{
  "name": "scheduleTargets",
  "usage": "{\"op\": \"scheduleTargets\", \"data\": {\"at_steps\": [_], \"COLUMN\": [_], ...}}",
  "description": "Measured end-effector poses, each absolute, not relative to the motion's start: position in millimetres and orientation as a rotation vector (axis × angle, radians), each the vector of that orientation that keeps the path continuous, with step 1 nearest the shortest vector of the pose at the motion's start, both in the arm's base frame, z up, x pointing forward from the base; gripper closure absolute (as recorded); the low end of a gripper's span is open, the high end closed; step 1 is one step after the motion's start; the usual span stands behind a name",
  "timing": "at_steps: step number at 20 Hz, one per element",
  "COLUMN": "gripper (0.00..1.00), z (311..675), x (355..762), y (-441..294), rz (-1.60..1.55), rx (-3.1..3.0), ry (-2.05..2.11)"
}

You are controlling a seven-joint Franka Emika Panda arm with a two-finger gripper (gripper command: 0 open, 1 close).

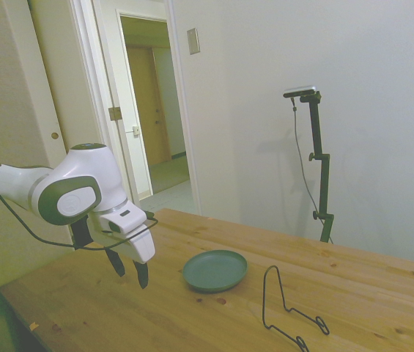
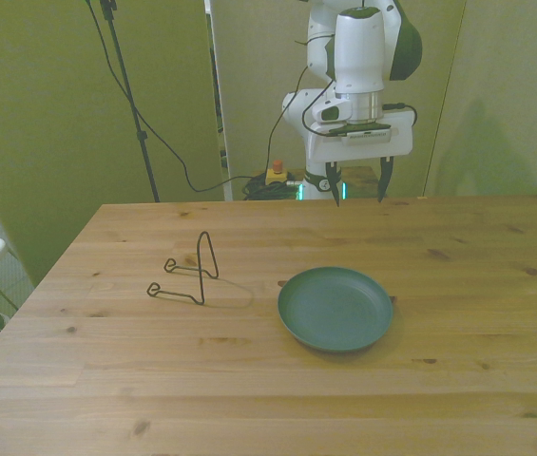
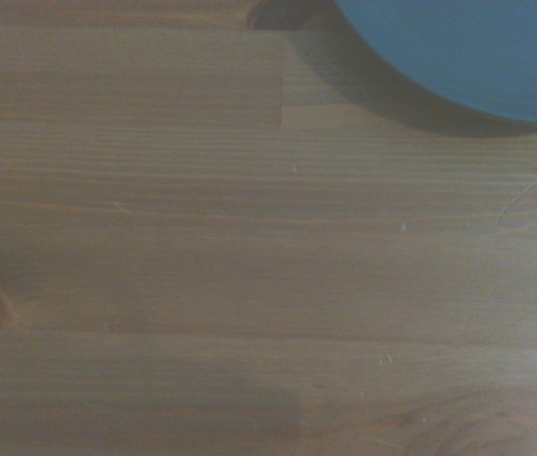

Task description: Load the plate

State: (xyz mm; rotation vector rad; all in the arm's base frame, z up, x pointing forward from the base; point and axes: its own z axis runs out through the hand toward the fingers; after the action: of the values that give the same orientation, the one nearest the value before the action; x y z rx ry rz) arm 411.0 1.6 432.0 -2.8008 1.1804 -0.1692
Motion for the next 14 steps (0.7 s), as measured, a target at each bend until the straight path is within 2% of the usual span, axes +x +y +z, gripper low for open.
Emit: {"op": "scheduleTargets", "data": {"at_steps": [7, 14], "gripper": [0.00, 0.00], "z": [436, 426], "x": [431, 501], "y": [2, -5], "rz": [-0.212, -0.273], "rx": [-2.791, -2.834], "ry": [1.169, 1.124]}}
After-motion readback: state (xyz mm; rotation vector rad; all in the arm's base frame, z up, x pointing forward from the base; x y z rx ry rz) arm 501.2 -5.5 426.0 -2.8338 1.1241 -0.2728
